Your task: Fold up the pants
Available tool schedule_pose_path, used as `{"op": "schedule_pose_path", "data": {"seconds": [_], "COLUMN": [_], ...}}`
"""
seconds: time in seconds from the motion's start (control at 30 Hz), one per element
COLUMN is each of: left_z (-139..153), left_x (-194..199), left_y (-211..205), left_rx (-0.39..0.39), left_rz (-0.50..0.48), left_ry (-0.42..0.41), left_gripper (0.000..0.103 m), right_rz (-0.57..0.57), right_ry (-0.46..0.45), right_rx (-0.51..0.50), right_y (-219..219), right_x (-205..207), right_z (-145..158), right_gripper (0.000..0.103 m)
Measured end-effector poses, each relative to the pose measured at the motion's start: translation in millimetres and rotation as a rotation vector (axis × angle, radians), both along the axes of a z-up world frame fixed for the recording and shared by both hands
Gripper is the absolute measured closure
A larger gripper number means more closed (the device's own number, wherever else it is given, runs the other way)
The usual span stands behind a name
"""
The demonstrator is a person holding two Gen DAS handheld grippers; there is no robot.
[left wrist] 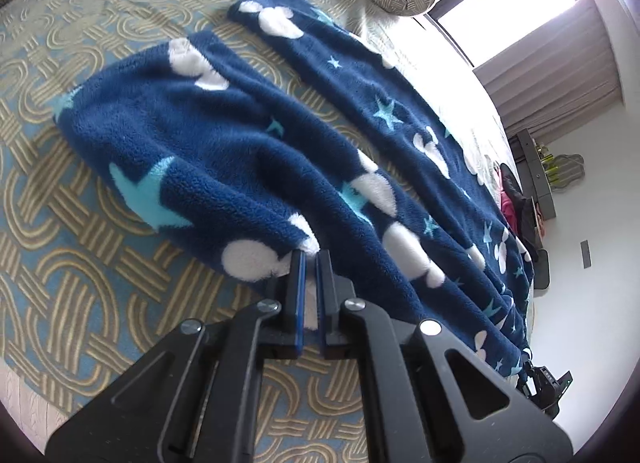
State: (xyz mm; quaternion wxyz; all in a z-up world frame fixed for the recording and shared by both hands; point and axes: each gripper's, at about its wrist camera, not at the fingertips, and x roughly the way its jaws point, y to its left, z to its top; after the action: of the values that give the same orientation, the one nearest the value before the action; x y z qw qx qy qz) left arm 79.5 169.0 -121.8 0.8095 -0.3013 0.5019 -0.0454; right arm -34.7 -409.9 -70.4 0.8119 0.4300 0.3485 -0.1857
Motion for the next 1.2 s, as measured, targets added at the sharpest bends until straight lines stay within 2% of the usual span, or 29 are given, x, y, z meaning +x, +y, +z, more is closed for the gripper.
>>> {"op": "schedule_pose_path", "data": {"seconds": [0.1, 0.17, 0.23, 0.27, 0.33, 0.4, 0.5, 0.53, 0.57, 0.63, 0.7, 0.77, 0.8, 0.87, 0.9, 0.93, 1.2], "left_z": [-5, -13, -22, -25, -33, -39, -40, -38, -36, -40, -41, -36, -33, -24, -20, -15, 29], "left_x": [-2, -6, -13, -16, -21, -20, -19, -17, -13, -4, -3, -3, -5, -9, -11, -13, -17], "left_y": [5, 10, 20, 24, 37, 46, 50, 50, 48, 43, 42, 40, 41, 44, 45, 47, 44], "left_rx": [-0.010, 0.003, -0.014, -0.023, -0.061, -0.130, -0.163, -0.157, -0.137, -0.111, -0.118, -0.089, -0.076, -0.062, -0.063, -0.063, -0.036], "left_rz": [0.013, 0.049, 0.104, 0.125, 0.186, 0.200, 0.217, 0.215, 0.204, 0.175, 0.186, 0.174, 0.170, 0.169, 0.168, 0.167, 0.152], "left_ry": [0.030, 0.070, 0.105, 0.113, 0.128, 0.133, 0.117, 0.101, 0.068, 0.083, 0.082, 0.064, 0.054, 0.032, 0.020, 0.008, -0.091], "left_gripper": [0.095, 0.081, 0.046, 0.038, 0.037, 0.037, 0.038, 0.045, 0.071, 0.094, 0.094, 0.095, 0.096, 0.096, 0.096, 0.096, 0.096], "right_rz": [0.007, 0.009, 0.011, 0.012, 0.018, 0.017, 0.010, 0.009, 0.009, 0.015, 0.022, 0.015, 0.005, -0.007, -0.006, -0.010, 0.013], "right_ry": [0.007, 0.018, 0.032, 0.035, 0.043, 0.049, 0.052, 0.052, 0.053, 0.062, 0.066, 0.065, 0.065, 0.051, 0.043, 0.034, -0.077], "right_rx": [-0.027, -0.037, -0.036, -0.033, -0.026, -0.018, -0.004, -0.002, -0.004, -0.008, 0.013, 0.054, 0.070, 0.082, 0.074, 0.063, -0.015], "right_y": [3, 3, 2, 2, 1, -1, -2, -2, -2, -1, -2, -4, -5, -7, -6, -5, 10], "right_x": [1, 1, -1, -2, -4, -7, -10, -10, -10, -8, -5, -3, -3, -3, -2, -3, -7], "right_z": [3, 1, -2, -3, -5, -8, -11, -12, -12, -14, -19, -26, -28, -29, -26, -23, 24], "right_gripper": [0.092, 0.091, 0.090, 0.089, 0.088, 0.084, 0.080, 0.080, 0.080, 0.078, 0.074, 0.074, 0.076, 0.086, 0.091, 0.092, 0.093]}}
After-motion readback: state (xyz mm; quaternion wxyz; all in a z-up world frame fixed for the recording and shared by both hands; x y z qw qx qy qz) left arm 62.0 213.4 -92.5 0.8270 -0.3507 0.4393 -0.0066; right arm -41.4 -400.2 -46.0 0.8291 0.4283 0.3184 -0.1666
